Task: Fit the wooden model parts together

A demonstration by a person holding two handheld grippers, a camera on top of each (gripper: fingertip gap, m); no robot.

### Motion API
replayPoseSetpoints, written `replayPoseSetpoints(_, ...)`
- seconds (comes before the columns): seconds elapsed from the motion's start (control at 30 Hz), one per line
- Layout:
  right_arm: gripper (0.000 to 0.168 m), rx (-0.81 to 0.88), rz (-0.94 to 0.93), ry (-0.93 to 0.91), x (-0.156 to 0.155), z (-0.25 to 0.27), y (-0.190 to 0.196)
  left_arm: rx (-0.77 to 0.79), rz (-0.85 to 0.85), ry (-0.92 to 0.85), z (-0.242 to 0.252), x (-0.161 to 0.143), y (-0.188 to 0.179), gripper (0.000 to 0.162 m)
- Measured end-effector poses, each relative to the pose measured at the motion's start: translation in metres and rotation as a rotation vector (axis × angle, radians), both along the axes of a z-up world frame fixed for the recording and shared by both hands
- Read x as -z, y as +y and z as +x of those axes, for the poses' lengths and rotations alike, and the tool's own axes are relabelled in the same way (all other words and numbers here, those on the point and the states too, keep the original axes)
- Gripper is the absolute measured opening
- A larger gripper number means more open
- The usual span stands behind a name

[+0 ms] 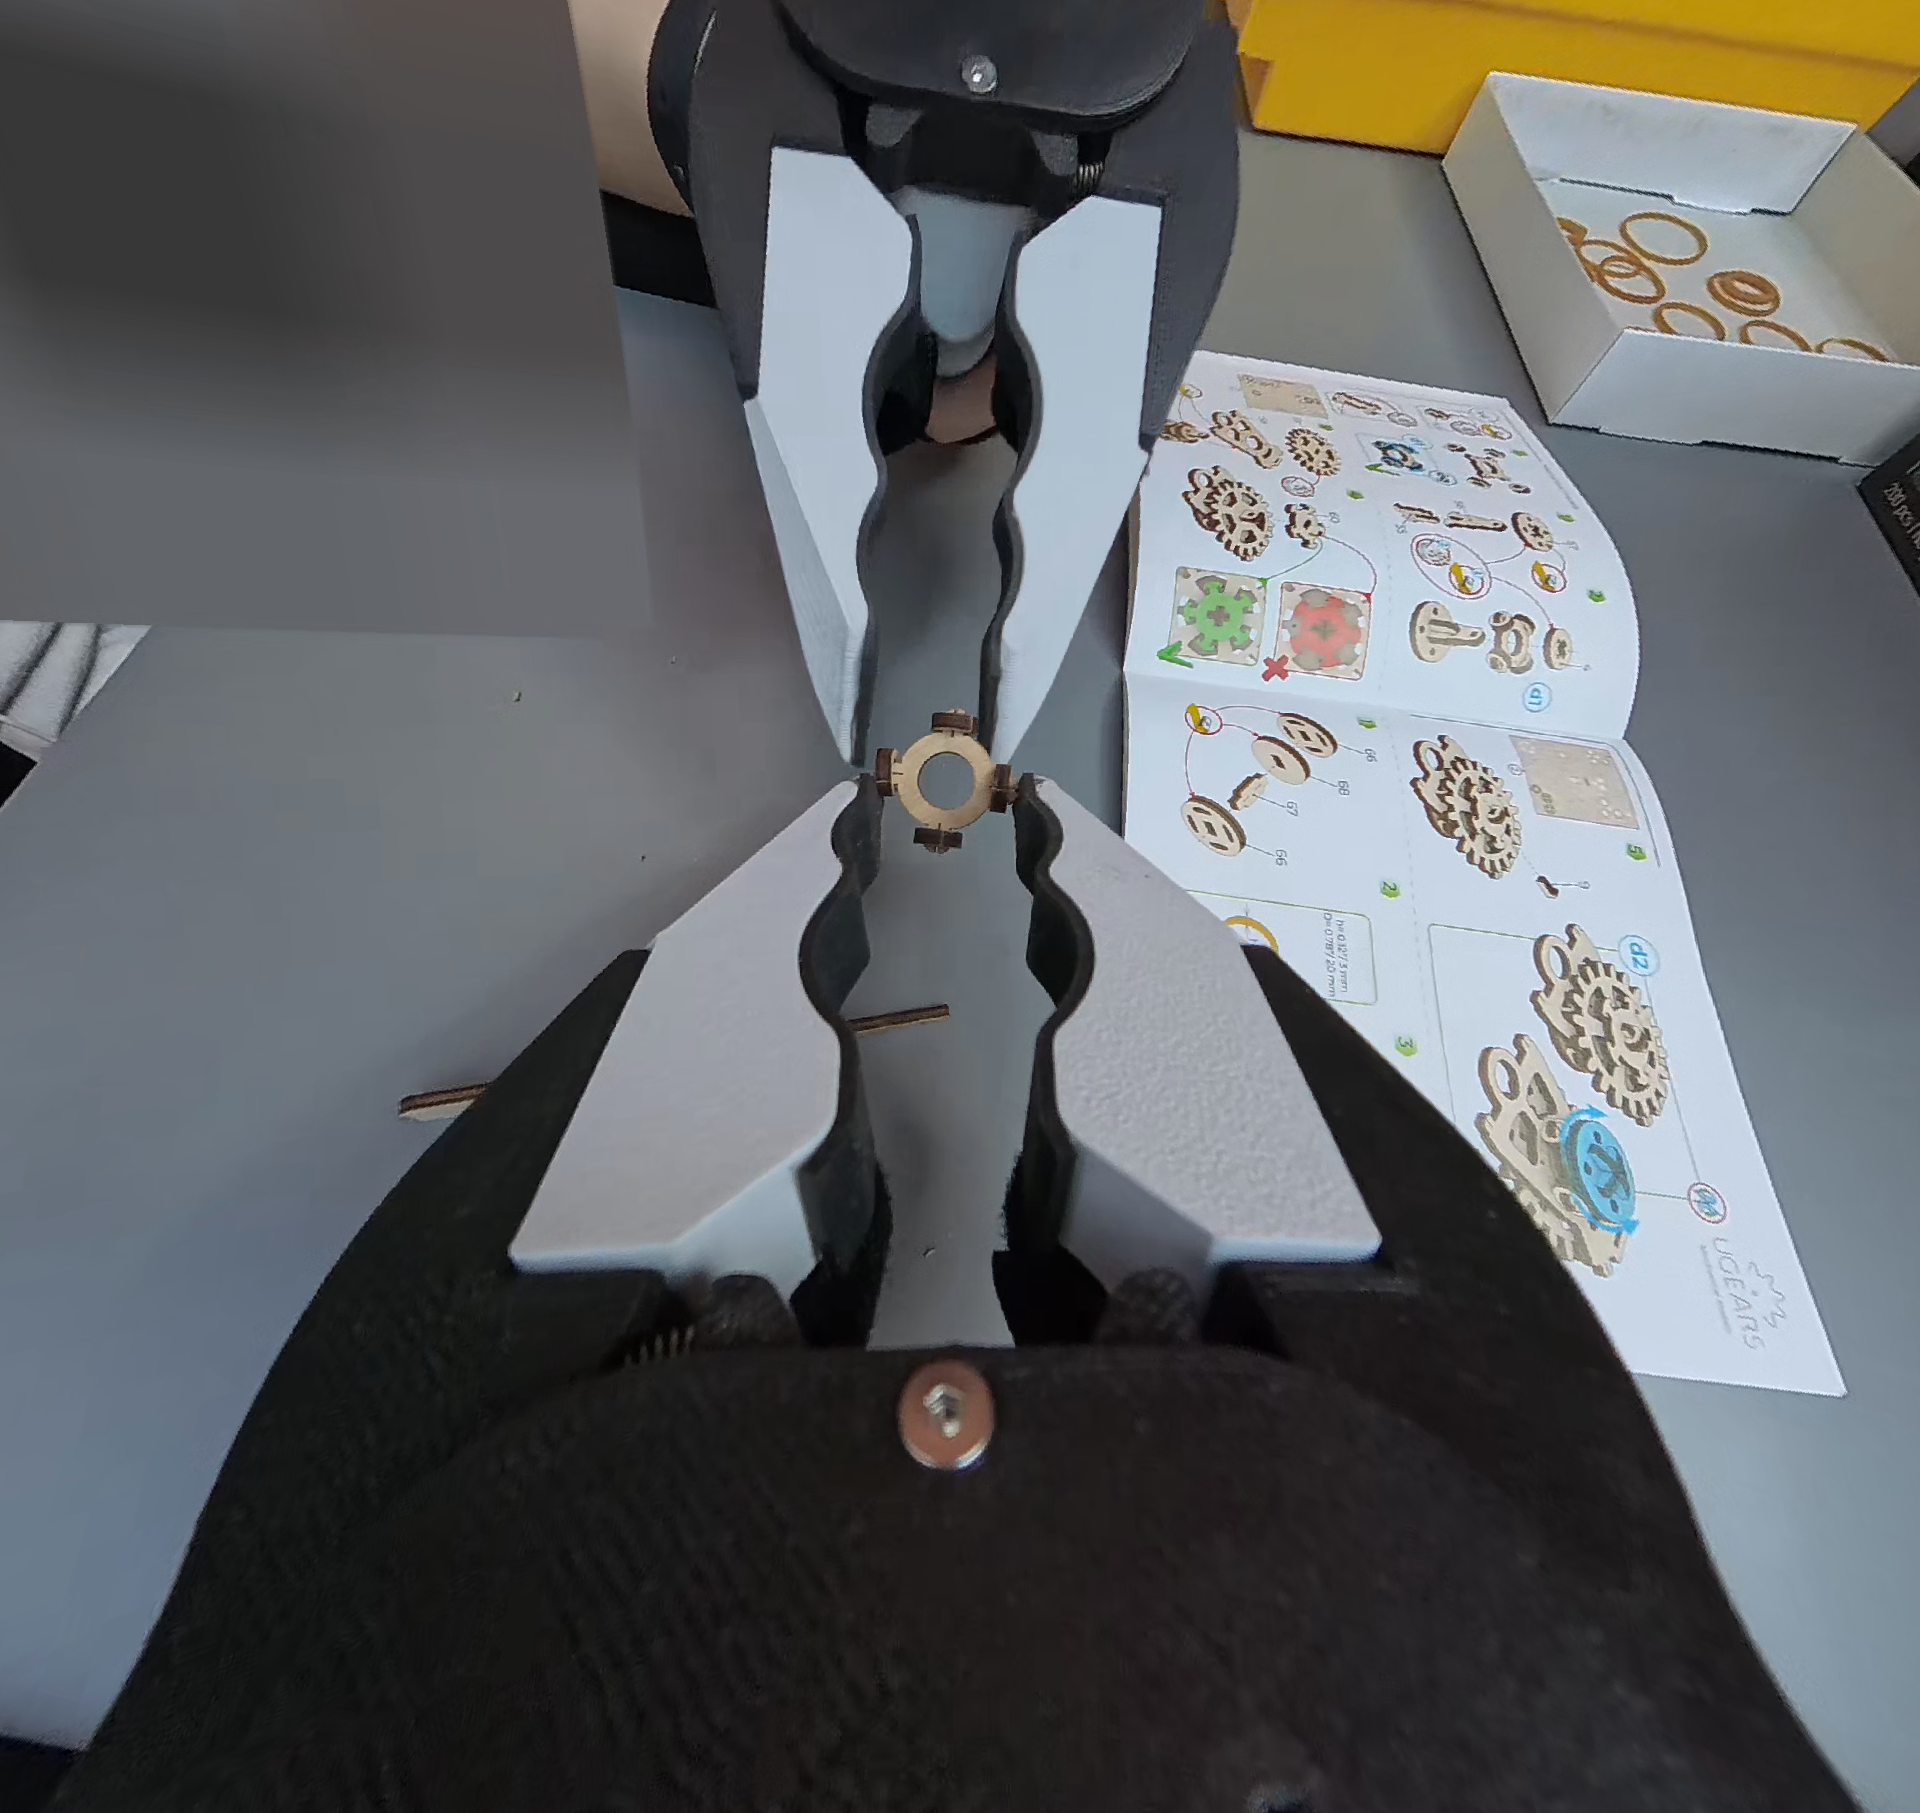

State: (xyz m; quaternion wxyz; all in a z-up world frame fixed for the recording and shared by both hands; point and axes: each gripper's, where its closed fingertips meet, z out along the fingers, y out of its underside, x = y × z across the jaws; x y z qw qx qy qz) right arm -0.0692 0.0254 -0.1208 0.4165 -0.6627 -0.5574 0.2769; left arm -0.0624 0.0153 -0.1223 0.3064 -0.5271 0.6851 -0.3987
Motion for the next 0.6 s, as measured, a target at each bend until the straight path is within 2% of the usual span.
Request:
replayPoseSetpoints(0.13, 0.025, 0.003, -0.007, -0.001, 0.0005, 0.0004, 0.0003, 0.002, 0.090, -0.015, 0.0014, 0.0033, 0.0008, 0.016)
replayPoseSetpoints(0.47, 0.025, -0.005, 0.011, -0.038, 0.0062, -0.0003, -0.0009, 0.020, 0.114, -0.016, 0.0004, 0.0034, -0.0020, 0.019)
replayPoseSetpoints(0.6, 0.025, -0.007, 0.010, -0.042, 0.0069, -0.0006, -0.0014, 0.018, 0.122, -0.019, 0.0006, 0.0034, -0.0012, 0.016)
